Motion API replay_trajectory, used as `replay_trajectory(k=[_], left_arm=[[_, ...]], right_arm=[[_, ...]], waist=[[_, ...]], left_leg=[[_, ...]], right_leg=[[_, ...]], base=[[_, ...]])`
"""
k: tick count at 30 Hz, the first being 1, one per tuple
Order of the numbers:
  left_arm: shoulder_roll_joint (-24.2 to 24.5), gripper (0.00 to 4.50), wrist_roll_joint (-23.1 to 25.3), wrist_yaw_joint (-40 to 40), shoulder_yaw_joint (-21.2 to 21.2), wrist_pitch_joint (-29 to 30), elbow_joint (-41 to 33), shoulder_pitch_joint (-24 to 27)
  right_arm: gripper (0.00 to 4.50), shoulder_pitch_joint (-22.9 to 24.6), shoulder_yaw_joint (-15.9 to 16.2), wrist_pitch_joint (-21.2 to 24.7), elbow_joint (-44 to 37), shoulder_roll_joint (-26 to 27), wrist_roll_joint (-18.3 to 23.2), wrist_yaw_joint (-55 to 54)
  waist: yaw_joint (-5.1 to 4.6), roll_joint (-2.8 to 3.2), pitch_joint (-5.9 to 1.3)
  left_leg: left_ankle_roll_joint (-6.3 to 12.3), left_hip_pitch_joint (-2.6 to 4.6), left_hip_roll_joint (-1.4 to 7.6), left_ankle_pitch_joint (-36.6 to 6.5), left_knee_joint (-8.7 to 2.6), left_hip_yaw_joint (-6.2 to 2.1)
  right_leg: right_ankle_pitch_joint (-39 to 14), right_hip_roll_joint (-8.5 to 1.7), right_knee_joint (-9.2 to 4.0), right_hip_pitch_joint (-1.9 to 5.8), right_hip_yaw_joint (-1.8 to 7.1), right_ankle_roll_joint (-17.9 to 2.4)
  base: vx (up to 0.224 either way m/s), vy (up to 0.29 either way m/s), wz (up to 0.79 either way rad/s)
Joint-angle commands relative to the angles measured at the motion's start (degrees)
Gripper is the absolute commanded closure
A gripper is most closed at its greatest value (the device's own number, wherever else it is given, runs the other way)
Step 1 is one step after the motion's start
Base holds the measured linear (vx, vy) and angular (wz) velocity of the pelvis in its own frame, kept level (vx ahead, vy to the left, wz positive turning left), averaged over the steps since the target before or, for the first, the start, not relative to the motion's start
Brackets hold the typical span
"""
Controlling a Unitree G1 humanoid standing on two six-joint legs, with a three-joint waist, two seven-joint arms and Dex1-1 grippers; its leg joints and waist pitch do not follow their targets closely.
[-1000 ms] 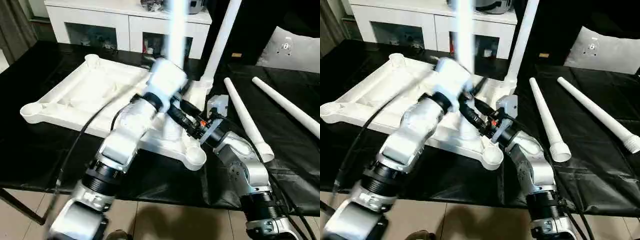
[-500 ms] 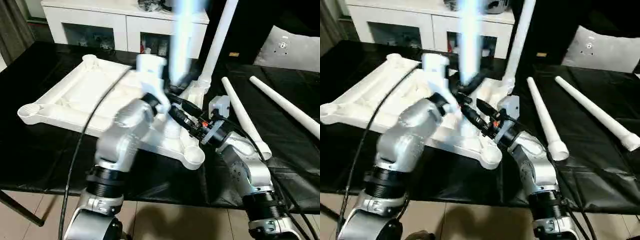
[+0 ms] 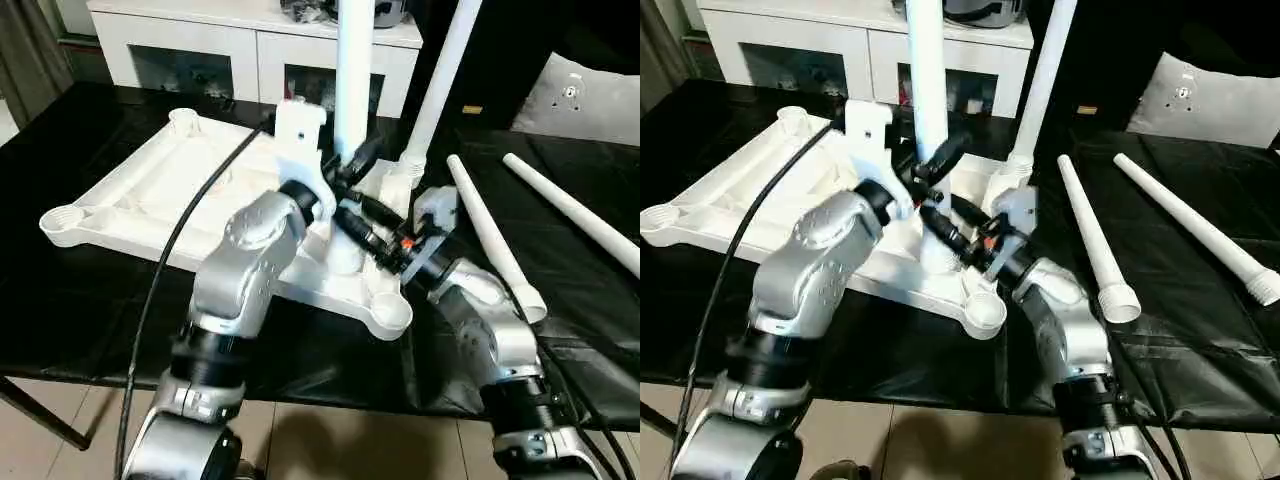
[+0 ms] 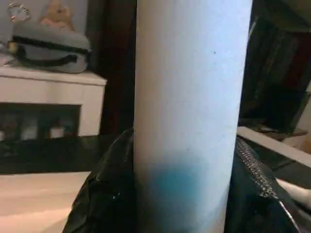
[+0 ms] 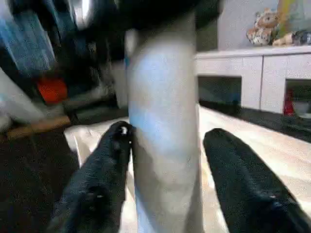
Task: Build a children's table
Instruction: Pick table leg
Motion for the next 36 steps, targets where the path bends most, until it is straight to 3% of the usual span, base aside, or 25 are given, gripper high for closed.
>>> replay_trajectory(k=[1,5,11,17,22,27,32,36], left_arm=[[0.46,2.67,-0.96,-0.81,1.16,1.13,0.81,-0.95],[1.97,2.67,-6.25,-5.37,3.47,5.25,1.36,-2.38],[3.5,2.67,-11.84,-11.17,4.91,9.24,1.27,-3.51],[7.09,2.67,-17.65,-21.37,5.05,14.47,0.72,-5.0],[10.12,2.67,-18.08,-27.76,2.05,15.15,-0.37,-4.88],[12.15,2.67,-17.16,-32.82,-1.46,14.37,-2.39,-4.53],[12.24,2.67,-15.33,-33.73,-4.15,13.07,-2.27,-4.87],[12.07,2.67,-14.88,-34.18,-5.11,12.76,-2.79,-4.69]], right_arm=[[1.58,-0.72,-2.09,1.71,-1.57,-1.29,2.54,0.99],[1.22,-1.16,-6.17,11.86,-4.97,-4.32,12.48,4.75],[0.82,-1.46,-5.97,20.87,-5.8,-9.81,15.08,8.62],[0.55,-0.61,-2.51,27.53,-6.21,-17.3,15.14,15.83],[0.53,-1.5,-0.97,29.37,-6.61,-19.81,14.99,19.72],[0.53,-2.51,2.53,29.07,-7.19,-21.45,12.89,23.35],[0.53,-4.15,6.29,26.82,-6.12,-20.63,9.07,23.67],[0.53,-4.6,8.11,23.86,-4.37,-19.19,6.05,22.6]], waist=[[0.17,0.27,-4.22],[0.33,0.3,-4.35],[0.91,0.08,-4.2],[1.27,-0.25,-4.25],[1.46,-0.06,-4.23],[1.72,0.03,-4.23],[1.61,-0.2,-4.17],[1.56,-0.16,-4.27]], left_leg=[[1.47,1.72,2.86,-13.35,-4.08,-1.41],[2.31,1.83,2.77,-11.89,-3.87,-1.31],[1.44,1.77,2.68,-12.13,-3.79,-1.14],[0.98,1.82,2.68,-11.3,-3.65,-1.08],[1.43,1.89,2.73,-10.82,-3.61,-1.05],[0.53,1.95,2.92,-11.69,-3.72,-1.1],[-0.39,1.91,2.92,-12.58,-3.8,-1.13],[-0.36,1.84,2.88,-11.85,-3.68,-1.09]], right_leg=[[-5.86,-2.79,-3.63,2.64,1.74,-10.8],[-4.61,-2.73,-3.37,2.76,1.64,-12.25],[-7.14,-2.89,-3.57,2.75,1.63,-12.52],[-8.32,-3.0,-3.59,2.7,1.61,-12.04],[-7.89,-2.96,-3.55,2.57,1.66,-12.27],[-7.86,-3.05,-3.39,2.59,1.68,-12.62],[-10.01,-3.2,-3.56,2.59,1.73,-11.93],[-8.66,-3.18,-3.38,2.49,1.74,-12.19]], base=[[0.0,0.0,0.0],[0.0,0.0,0.0],[0.0,0.0,0.0],[0.0,0.0,0.0],[0.0,0.0,0.0],[0.0,0.0,0.0],[0.0,0.0,0.0],[0.0,0.0,0.0]])
